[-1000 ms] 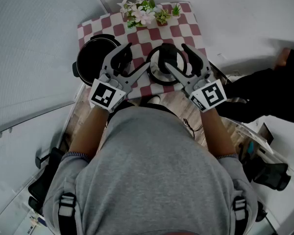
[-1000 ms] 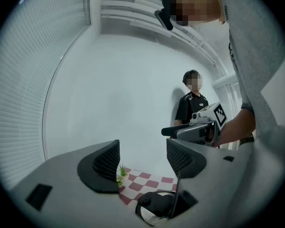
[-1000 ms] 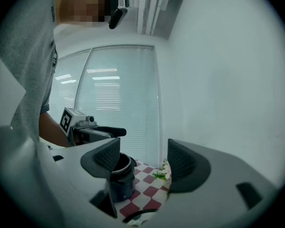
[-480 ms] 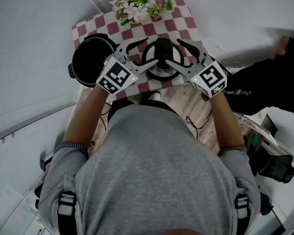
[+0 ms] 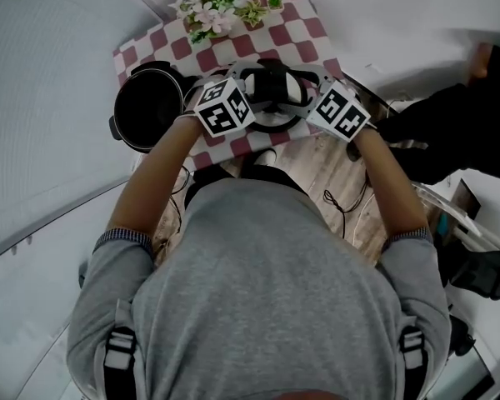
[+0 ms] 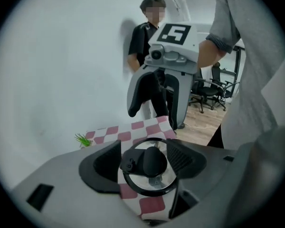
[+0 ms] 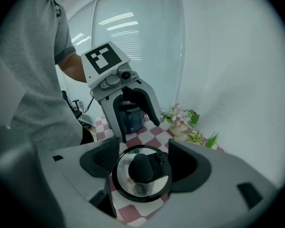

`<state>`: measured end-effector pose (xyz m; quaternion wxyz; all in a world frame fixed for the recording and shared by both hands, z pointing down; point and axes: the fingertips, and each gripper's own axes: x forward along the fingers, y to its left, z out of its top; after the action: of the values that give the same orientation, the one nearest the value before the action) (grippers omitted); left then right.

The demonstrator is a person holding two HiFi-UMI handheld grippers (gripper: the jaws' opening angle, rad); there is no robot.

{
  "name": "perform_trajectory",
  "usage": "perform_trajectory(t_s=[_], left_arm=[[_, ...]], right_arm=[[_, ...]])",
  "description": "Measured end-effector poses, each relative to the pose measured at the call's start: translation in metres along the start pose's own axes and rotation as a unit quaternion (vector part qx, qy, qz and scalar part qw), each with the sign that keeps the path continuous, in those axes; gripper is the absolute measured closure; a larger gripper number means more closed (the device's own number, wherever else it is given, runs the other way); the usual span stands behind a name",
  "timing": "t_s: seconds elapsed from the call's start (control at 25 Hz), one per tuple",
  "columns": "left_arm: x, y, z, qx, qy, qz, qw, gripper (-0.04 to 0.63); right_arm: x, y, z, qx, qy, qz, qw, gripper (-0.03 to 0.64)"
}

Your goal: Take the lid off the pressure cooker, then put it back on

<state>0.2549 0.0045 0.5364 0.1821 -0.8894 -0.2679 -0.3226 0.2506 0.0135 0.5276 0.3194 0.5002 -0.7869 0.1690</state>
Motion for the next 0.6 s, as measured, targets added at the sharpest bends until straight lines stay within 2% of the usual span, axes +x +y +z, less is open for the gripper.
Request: perform_trajectory(t_s=[0.24, 0.6], left_arm=[[0.042, -0.014, -0.035, 0.022, 0.073, -0.041, 0.9962, 0.270], [0.087, -0.024, -0.088, 0.011, 0.131, -0.073, 0.9886, 0.270]], right_arm=[[0.030, 0.001, -0.041, -0.014, 0.065, 0.033, 0.997, 0.281], [0.080, 0.004, -0.098, -0.032, 0.149, 0.066, 0.986, 0.281]])
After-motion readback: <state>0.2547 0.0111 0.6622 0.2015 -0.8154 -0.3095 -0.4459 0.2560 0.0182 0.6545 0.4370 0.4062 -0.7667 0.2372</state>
